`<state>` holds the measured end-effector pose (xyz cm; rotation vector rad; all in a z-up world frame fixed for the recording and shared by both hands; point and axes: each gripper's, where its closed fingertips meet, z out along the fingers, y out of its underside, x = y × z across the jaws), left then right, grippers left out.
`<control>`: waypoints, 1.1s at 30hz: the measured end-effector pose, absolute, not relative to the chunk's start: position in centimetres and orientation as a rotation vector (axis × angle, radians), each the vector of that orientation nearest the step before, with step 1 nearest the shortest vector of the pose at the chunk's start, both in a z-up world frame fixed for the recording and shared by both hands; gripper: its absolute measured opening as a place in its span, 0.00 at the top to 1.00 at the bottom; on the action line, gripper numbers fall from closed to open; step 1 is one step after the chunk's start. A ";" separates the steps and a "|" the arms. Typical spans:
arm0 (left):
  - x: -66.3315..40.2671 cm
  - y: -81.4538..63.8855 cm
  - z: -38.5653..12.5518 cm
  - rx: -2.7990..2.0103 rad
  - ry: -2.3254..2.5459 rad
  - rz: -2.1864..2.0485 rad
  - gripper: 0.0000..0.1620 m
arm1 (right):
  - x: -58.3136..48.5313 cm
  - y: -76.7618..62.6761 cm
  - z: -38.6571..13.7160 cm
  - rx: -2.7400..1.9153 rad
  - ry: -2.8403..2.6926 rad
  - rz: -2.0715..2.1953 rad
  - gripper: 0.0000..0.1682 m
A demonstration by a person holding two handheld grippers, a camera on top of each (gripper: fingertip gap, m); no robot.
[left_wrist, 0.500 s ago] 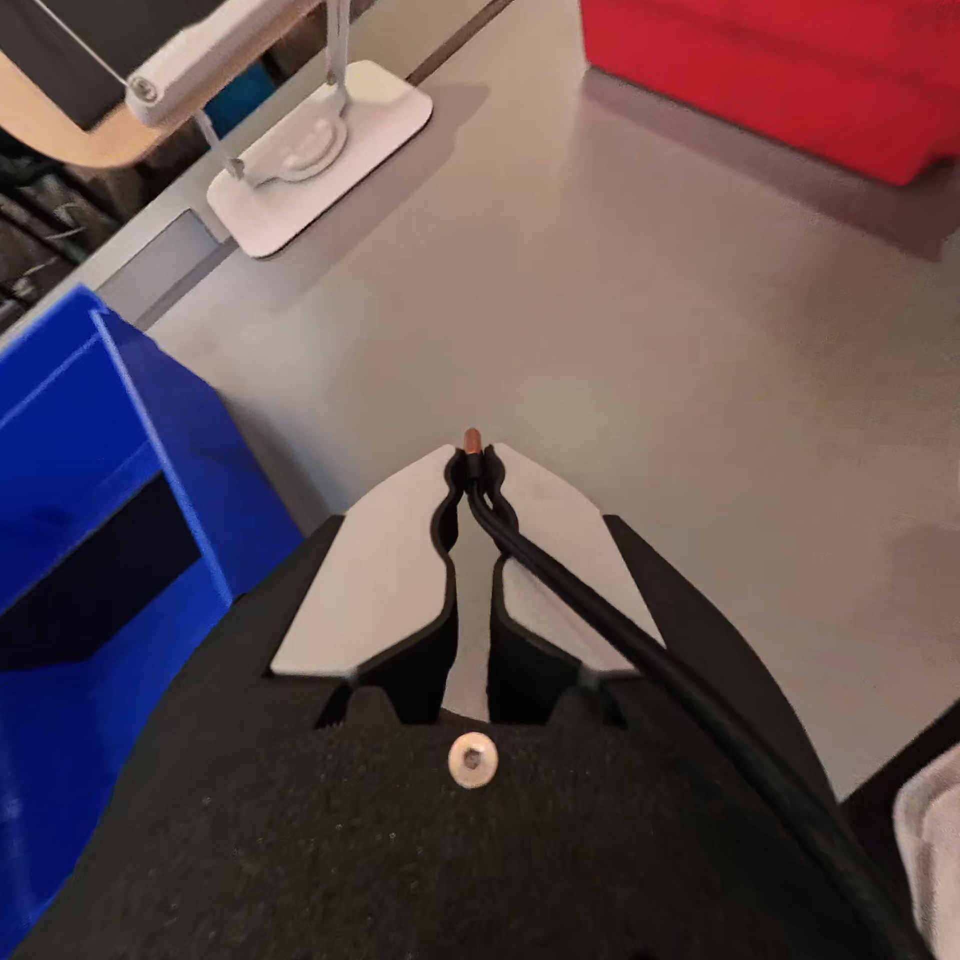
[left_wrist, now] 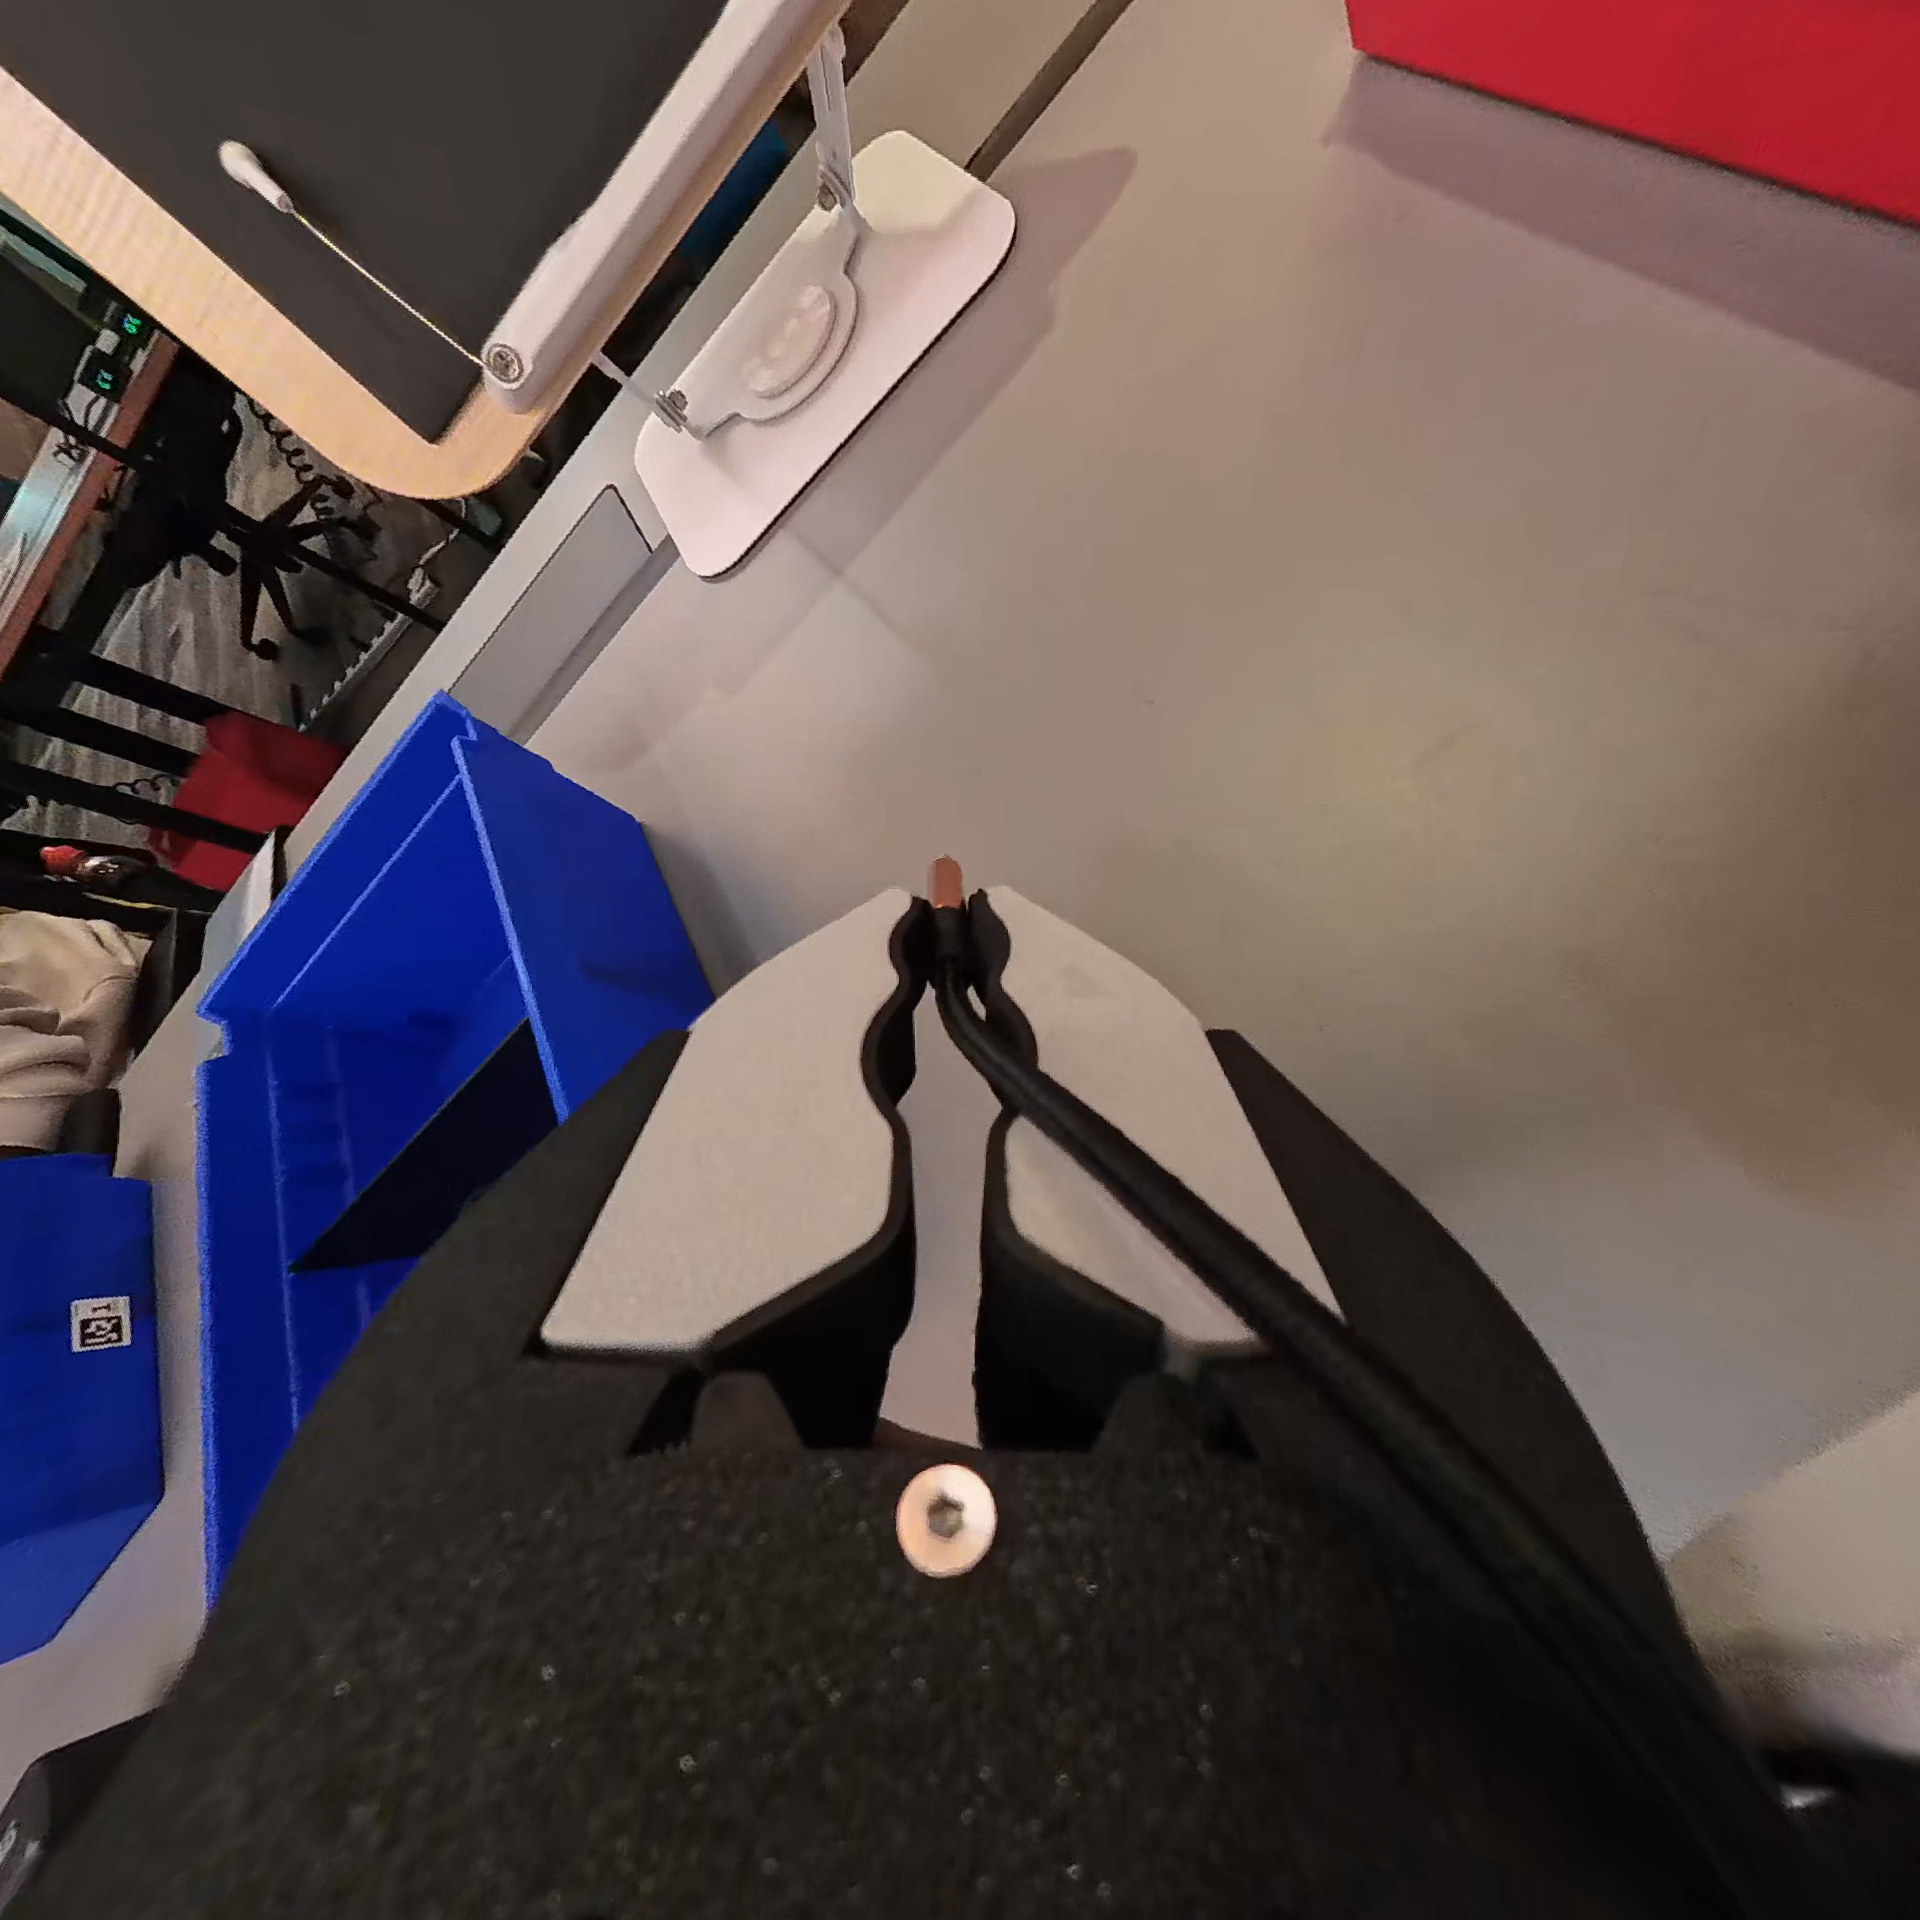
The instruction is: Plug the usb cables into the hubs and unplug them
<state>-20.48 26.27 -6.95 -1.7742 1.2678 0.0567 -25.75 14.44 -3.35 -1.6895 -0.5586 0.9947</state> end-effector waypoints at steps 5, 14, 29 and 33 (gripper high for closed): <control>-21.0 26.3 -6.9 -1.777 1.231 0.066 0.96 | -25.9 14.4 -2.6 -1.619 -0.576 0.969 0.99; -24.5 20.0 -9.9 -1.826 1.171 -0.486 0.69 | -16.9 14.0 0.9 -1.593 -0.768 0.454 0.99; -25.8 17.8 -13.9 -1.624 1.264 -0.397 0.79 | 9.5 13.2 -8.3 -2.360 -0.900 -0.497 0.99; -25.7 17.8 -14.3 -1.635 1.282 -0.390 0.79 | 10.7 13.7 -13.7 -2.604 -0.910 -0.442 0.99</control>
